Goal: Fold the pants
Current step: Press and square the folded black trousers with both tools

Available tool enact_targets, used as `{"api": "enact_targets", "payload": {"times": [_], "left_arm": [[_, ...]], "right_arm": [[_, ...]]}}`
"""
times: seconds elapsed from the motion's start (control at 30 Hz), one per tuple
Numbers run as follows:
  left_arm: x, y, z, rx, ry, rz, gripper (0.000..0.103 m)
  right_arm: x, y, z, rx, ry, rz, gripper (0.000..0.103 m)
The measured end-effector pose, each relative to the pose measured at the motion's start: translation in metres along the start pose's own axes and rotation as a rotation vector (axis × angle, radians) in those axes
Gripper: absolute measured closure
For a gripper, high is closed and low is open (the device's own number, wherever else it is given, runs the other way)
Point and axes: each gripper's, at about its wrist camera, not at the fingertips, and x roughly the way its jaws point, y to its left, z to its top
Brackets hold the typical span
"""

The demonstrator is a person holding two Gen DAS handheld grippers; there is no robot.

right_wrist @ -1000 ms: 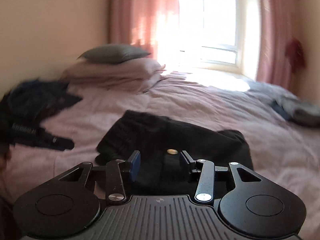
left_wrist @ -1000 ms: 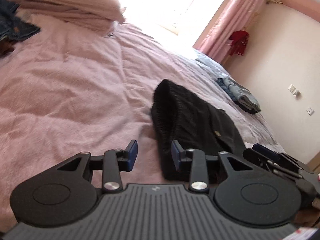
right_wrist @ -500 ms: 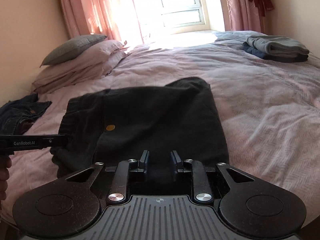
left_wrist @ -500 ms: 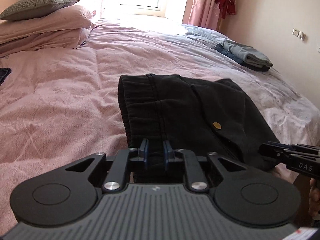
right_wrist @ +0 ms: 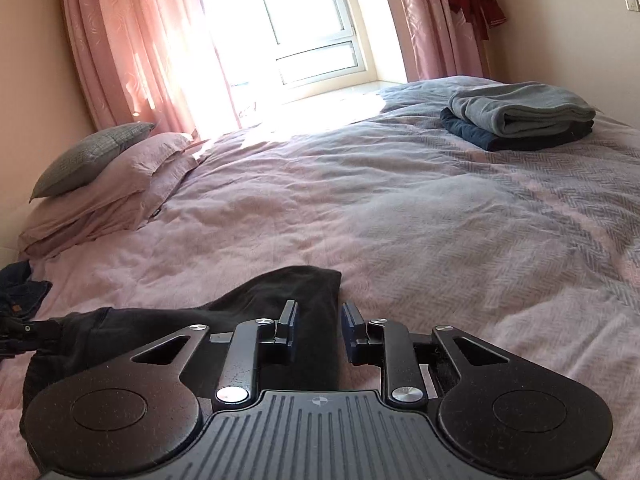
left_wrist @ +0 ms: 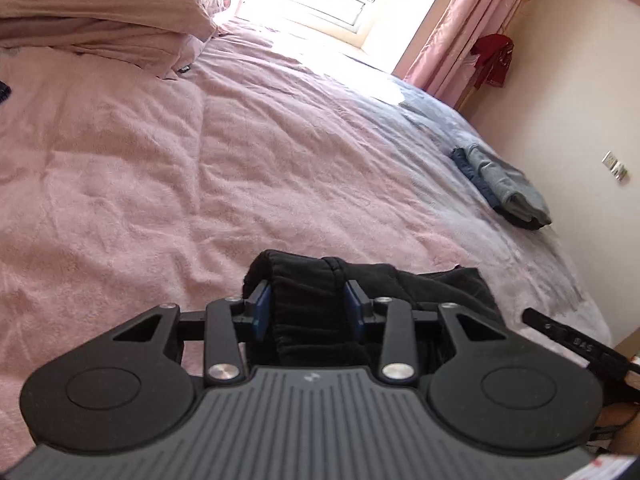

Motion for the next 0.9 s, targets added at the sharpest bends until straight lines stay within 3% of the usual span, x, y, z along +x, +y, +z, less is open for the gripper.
{"api": "enact_targets", "payload": {"times": [0.03,0.07,0.13,0.2,0.3,0.33,0.43,0.6,0.7,0.8,0.9], "left_arm": [[-0.001,0.0,0.0,-0.005,-0.022,-0.007,0.078],[-0.003,0.0,0.0,0.008,-0.053,-0.018,0.092],[-0.008,0.004,-0.001,0.009,-0.09,-0.047,0.098],[-0.011,0.011,-0.005,0.0,-0.12,-0.075,0.099],[-0.005,0.025,-0.018,0.001,-0.137,-0.035,0.098],[0.0,0.031,-0.022,-0.013,-0.129,-0.035,0.097],[0.015,0.042,-0.033,-0.054,-0.114,-0.013,0.097],[0.007,0.029,-0.021,-0.022,-0.088,0.055,0.093],[-0.018,0.009,-0.013,0.057,-0.108,0.123,0.094],[-0.046,-0.018,-0.022,0.166,-0.132,0.11,0.094],[-0.046,-0.035,-0.044,0.238,-0.067,0.1,0.091]], "right_arm": [[0.007,-0.002,0.003,0.003,0.006,0.013,0.083],[0.014,-0.005,0.005,0.01,0.009,0.021,0.083],[0.026,-0.01,0.007,0.026,0.017,0.032,0.083],[0.037,-0.014,0.005,0.039,0.026,0.064,0.083],[0.059,-0.017,-0.009,0.015,0.096,0.049,0.079],[0.065,-0.02,-0.014,0.027,0.115,0.045,0.071],[0.066,-0.032,-0.017,0.116,0.123,0.056,0.069],[0.025,-0.028,-0.01,0.093,0.07,-0.011,0.069],[-0.018,-0.015,-0.016,0.023,0.03,0.008,0.069],[-0.056,0.007,-0.034,-0.077,0.027,0.051,0.069],[-0.074,0.026,-0.058,-0.135,0.061,0.071,0.069]]}}
